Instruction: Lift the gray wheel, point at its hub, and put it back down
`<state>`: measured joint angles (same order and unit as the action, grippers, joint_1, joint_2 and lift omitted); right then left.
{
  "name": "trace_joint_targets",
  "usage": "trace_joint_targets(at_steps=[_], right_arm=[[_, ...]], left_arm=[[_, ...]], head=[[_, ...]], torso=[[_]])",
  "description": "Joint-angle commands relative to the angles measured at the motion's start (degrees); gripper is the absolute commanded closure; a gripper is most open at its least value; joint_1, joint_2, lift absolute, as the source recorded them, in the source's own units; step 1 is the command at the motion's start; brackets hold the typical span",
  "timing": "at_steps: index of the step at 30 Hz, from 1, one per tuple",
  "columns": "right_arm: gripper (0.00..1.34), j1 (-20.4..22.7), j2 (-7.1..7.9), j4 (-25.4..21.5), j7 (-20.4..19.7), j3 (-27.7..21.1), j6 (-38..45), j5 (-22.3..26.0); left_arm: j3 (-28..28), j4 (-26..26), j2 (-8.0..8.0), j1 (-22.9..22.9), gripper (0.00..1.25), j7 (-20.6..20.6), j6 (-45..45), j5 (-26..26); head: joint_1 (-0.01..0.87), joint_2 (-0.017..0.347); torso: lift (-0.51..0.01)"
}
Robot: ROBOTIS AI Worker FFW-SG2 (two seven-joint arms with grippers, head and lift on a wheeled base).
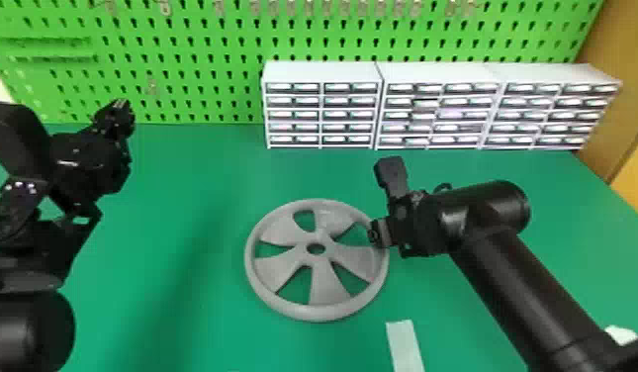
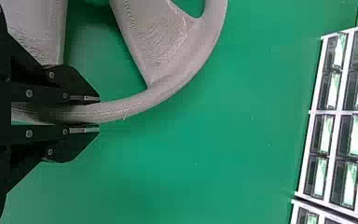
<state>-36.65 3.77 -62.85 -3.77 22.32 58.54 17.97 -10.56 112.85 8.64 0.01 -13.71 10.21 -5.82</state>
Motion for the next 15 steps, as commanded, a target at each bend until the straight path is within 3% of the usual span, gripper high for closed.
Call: trace_joint_targets(at_steps=[1, 5, 10, 15], right_arm=[[1.13, 0.0, -0.08, 0.01, -0.01, -0.34, -0.18, -0.04], [0.84, 0.0, -0.17, 0.01, -0.09, -0.43, -0.36, -0.13], [0.77, 0.0, -0.26, 0.01, -0.09, -0.61, -0.45, -0.57], [0.6, -0.09, -0.34, 0.01, -0.01, -1.13, -0.71, -1.0]], left_arm=[[0.1, -0.09, 0.06, -0.01, 1.22, -0.09, 0.07, 0.02], [0.19, -0.09, -0.03, -0.01, 1.22, -0.09, 0.07, 0.02], [0.19, -0.09, 0.06, -0.01, 1.22, -0.09, 0.07, 0.02], [0.1, -0.09, 0.06, 0.07, 1.22, -0.09, 0.07, 0.02]], head=[[0.692, 0.048], [0.692, 0.048], [0.692, 0.048], [0.692, 0.048]], torso=[[-0.088], [-0.088], [-0.088], [-0.088]])
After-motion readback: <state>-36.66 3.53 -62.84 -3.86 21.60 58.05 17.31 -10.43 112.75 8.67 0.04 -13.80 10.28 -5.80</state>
